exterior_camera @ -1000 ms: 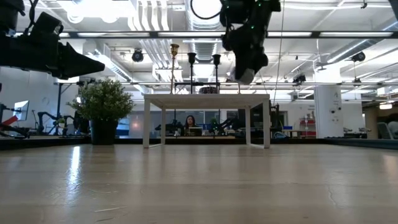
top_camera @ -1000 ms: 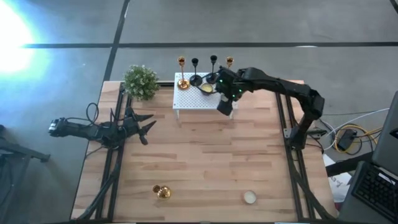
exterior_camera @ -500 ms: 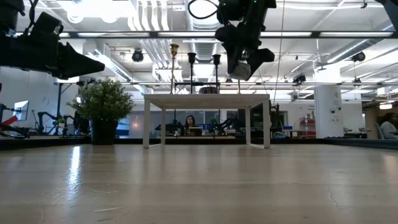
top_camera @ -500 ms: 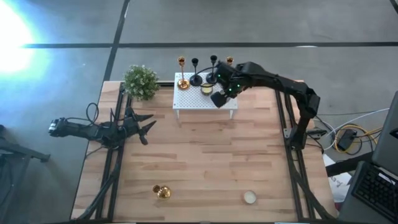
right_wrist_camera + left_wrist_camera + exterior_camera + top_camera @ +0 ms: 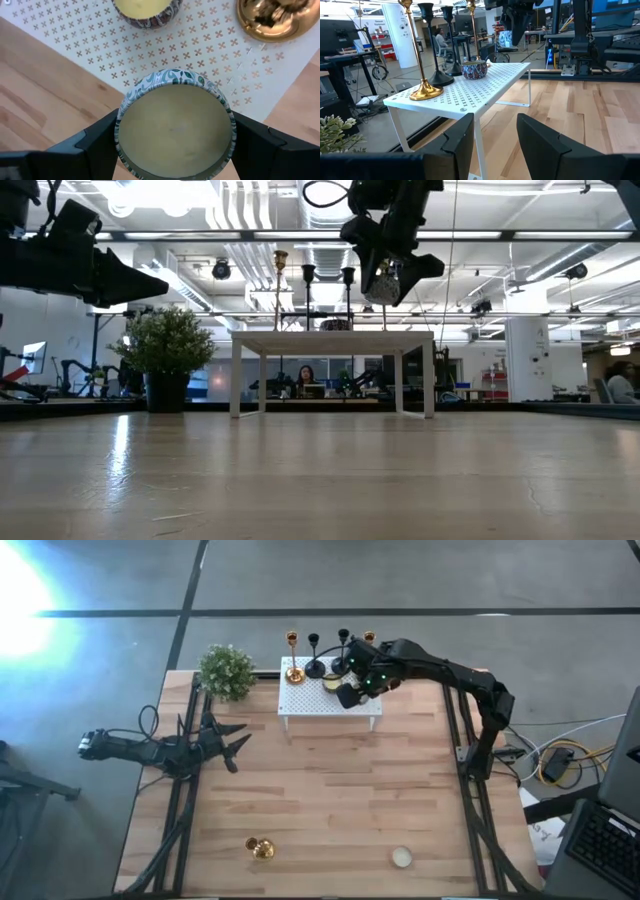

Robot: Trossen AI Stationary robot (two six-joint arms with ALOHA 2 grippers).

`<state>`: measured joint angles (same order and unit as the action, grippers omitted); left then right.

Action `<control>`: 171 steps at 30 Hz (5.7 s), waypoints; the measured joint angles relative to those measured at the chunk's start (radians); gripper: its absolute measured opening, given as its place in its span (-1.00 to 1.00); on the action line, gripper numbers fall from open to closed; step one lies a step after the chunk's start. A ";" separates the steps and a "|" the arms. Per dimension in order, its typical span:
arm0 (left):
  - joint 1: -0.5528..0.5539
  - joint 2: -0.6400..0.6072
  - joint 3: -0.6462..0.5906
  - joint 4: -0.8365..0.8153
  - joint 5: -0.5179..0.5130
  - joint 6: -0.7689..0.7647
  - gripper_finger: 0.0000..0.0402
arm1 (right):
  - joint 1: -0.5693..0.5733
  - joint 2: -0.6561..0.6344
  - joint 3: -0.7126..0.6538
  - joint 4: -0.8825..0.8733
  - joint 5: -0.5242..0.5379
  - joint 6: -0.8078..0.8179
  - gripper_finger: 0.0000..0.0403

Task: Pick & Place candle stick holders
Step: Put the blue scented candle on the shelf, then put the orange scented candle on the shelf

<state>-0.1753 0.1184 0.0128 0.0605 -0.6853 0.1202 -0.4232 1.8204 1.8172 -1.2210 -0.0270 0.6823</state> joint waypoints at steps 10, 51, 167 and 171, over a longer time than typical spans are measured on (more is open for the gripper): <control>0.000 0.000 0.000 0.000 0.000 0.000 -0.23 | -0.018 0.082 0.016 -0.005 0.001 -0.045 0.44; 0.000 0.000 0.000 0.000 0.000 0.000 -0.23 | -0.055 0.154 0.039 -0.022 0.034 -0.082 0.44; 0.000 0.000 0.000 0.000 0.000 0.000 -0.23 | 1.054 -0.078 -0.118 -0.314 -0.111 0.808 0.82; 0.000 0.000 0.000 0.000 0.000 0.000 -0.23 | 1.078 -0.078 -0.184 -0.212 -0.135 0.870 0.82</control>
<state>-0.1754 0.1188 0.0128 0.0605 -0.6853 0.1201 0.6550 1.7424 1.6336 -1.4326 -0.1617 1.5526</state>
